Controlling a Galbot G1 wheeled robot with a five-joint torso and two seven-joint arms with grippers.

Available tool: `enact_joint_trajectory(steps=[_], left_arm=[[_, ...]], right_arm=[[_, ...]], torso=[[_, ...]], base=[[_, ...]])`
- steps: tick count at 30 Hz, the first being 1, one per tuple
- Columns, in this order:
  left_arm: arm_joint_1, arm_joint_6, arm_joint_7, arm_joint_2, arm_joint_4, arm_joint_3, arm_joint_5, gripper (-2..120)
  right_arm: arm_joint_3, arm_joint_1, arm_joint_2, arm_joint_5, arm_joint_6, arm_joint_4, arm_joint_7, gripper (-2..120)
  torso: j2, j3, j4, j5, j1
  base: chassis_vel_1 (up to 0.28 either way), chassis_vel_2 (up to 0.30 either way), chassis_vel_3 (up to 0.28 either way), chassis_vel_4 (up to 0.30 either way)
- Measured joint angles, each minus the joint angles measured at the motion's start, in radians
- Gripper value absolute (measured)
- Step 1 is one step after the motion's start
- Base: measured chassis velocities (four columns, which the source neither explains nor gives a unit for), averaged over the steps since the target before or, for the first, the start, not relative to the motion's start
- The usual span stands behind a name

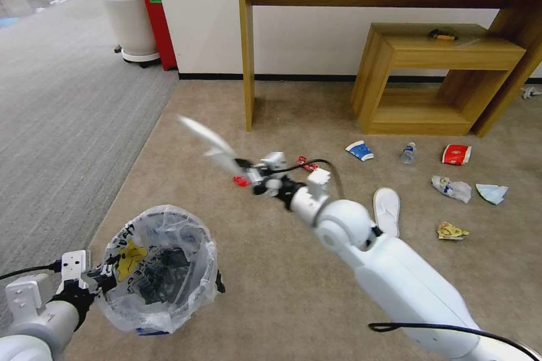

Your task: Pick up the trash bin and place the garbage on the floor into it.

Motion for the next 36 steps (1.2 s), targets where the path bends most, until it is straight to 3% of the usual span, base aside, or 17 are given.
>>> enact_joint_trajectory(steps=[8,16,20,36], left_arm=[[-0.005,0.000,-0.009,0.017,0.014,0.032,0.014,0],[-0.017,0.000,-0.036,0.053,0.037,0.035,-0.039,0],[-0.020,0.000,-0.054,0.068,0.050,0.023,-0.084,0],[-0.027,0.000,-0.053,0.080,0.074,0.004,-0.095,0]], right_arm=[[-0.194,0.048,0.070,0.082,0.009,0.015,0.052,0],[-0.278,0.027,0.087,0.082,0.010,-0.003,0.059,0],[-0.285,0.006,0.077,0.064,0.015,-0.017,0.056,0],[-0.257,-0.058,0.036,0.067,0.020,0.004,0.074,0]], torso=[[0.000,0.000,-0.0002,0.0000,0.000],[0.000,0.000,-0.0003,0.0000,0.000],[0.000,0.000,-0.0003,0.0001,0.000],[0.000,0.000,-0.0002,0.0002,0.000]], base=[[0.000,0.000,0.000,0.000],[0.000,0.000,0.000,0.000],[0.000,0.000,0.000,0.000],[0.000,0.000,0.000,0.000]])
